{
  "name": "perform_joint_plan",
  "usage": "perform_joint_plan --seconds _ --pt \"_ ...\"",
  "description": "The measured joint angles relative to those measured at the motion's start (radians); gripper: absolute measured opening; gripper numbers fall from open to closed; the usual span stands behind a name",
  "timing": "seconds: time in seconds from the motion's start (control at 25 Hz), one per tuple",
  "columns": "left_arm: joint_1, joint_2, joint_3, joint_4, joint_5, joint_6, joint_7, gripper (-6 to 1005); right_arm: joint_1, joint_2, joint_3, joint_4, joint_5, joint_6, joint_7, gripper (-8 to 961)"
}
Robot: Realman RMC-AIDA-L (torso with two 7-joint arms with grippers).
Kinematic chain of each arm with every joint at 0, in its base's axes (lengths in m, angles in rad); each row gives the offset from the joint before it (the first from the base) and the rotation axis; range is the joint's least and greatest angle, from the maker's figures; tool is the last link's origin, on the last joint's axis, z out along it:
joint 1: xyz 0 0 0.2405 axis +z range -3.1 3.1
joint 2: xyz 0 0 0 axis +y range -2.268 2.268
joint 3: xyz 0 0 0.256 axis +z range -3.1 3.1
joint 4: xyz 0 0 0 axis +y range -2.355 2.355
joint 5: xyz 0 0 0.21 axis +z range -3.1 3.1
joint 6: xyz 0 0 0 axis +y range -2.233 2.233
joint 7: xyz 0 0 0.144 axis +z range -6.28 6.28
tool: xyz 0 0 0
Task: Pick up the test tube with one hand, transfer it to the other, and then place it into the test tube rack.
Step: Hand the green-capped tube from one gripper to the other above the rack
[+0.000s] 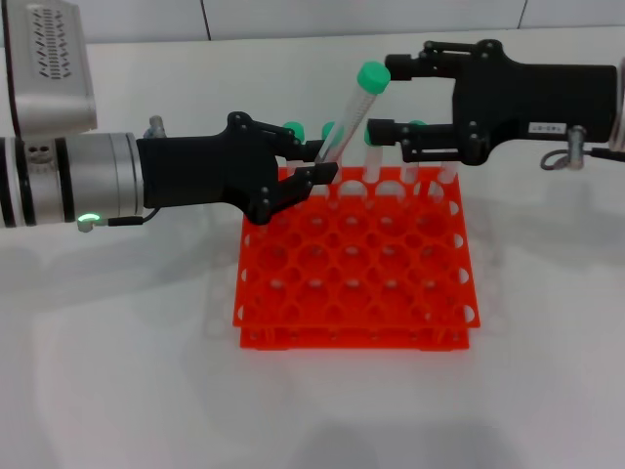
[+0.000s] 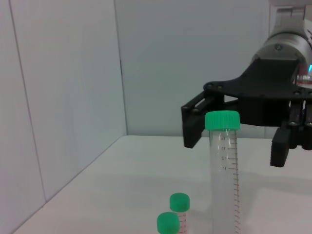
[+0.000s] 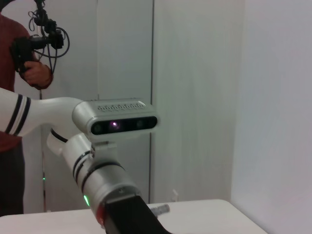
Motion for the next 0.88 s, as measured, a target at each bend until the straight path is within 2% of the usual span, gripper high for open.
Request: perform_joint_plan --seconds 0.88 --pt "0.002 0.0 0.008 0.0 0.0 -0.001 -0.001 315 0.025 -0.003 -0.035 0.003 0.043 0.037 0.0 555"
